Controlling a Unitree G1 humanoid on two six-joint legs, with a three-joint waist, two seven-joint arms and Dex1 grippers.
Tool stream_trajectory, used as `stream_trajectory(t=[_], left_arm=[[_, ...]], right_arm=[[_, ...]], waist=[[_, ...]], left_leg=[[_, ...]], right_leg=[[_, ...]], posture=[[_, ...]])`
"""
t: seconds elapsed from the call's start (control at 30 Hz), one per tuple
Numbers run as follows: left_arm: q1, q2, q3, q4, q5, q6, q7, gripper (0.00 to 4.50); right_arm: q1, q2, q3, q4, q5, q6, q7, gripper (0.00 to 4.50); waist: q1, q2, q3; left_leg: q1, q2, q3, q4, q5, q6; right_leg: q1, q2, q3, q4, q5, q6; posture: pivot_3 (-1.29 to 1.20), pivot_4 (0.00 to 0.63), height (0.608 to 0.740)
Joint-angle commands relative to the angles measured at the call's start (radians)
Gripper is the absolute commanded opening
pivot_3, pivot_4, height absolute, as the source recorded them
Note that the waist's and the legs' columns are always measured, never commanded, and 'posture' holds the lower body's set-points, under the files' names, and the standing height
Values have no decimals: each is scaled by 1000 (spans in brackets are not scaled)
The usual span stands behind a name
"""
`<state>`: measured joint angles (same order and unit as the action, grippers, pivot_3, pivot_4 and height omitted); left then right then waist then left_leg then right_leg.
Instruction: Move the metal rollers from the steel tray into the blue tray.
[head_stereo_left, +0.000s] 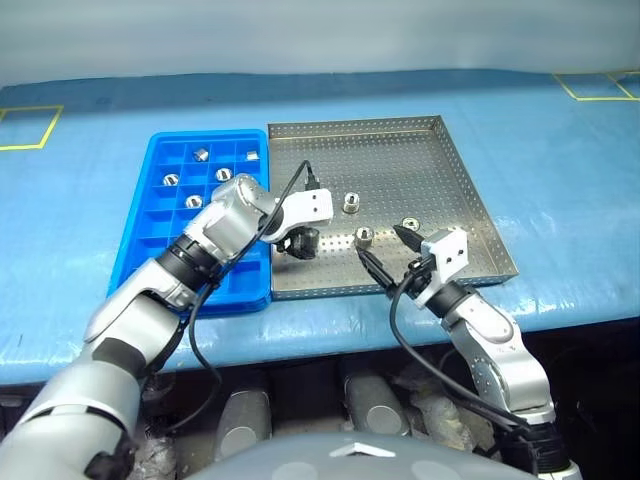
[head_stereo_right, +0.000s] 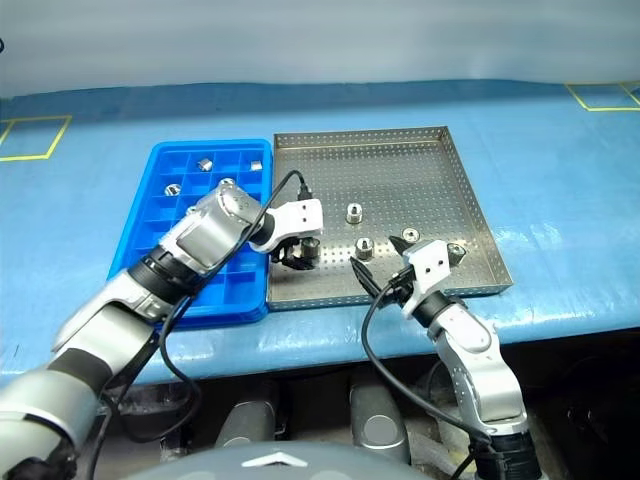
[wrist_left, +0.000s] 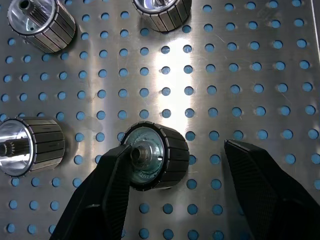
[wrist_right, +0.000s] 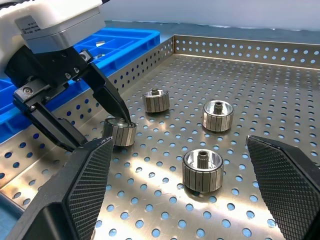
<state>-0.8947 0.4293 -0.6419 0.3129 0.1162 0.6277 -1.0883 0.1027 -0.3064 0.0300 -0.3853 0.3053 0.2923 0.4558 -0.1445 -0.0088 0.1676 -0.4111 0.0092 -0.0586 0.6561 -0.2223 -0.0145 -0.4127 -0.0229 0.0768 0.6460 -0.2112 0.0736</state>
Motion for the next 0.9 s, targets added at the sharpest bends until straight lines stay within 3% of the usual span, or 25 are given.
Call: stream_trajectory(t=[0.03, 0.47, 0.57, 0.7, 0.9], left_arm=[[0, -9, 4, 26, 30, -14, 10, 3187], [54, -31, -8, 35, 78, -61, -13, 3187], [71, -33, -6, 35, 85, -69, -22, 2652], [99, -32, -2, 16, 88, -66, -31, 1357], [120, -38, 8, 2, 95, -54, -23, 1346]], right_arm=[[-1, 4, -11, -30, 5, -23, -2, 4500], [6, 11, -12, -33, 3, -25, -6, 4500], [4, 14, -18, -39, 8, -25, -10, 4500], [8, 14, -20, -41, 7, -26, -11, 4500], [4, 15, -18, -39, 5, -26, -12, 4500]], waist=[[-1, 0, 0], [-3, 1, -2], [-4, 2, -3], [-7, 4, -7], [-7, 5, -9]], left_leg=[[0, 0, 0, 0, 0, 0], [1, 0, 0, 1, 0, 0], [1, 0, 0, 2, 0, 0], [2, 0, 0, 2, 0, 0], [3, 0, 0, 1, 0, 0]], right_leg=[[0, 0, 0, 0, 0, 0], [2, 0, 0, 1, 0, 0], [2, 0, 0, 1, 0, 0], [2, 0, 0, 1, 0, 0], [4, 0, 1, 1, 0, 0]], posture=[[-222, 150, 740], [-233, 150, 740], [-234, 150, 740], [-233, 150, 740], [-231, 150, 740]])
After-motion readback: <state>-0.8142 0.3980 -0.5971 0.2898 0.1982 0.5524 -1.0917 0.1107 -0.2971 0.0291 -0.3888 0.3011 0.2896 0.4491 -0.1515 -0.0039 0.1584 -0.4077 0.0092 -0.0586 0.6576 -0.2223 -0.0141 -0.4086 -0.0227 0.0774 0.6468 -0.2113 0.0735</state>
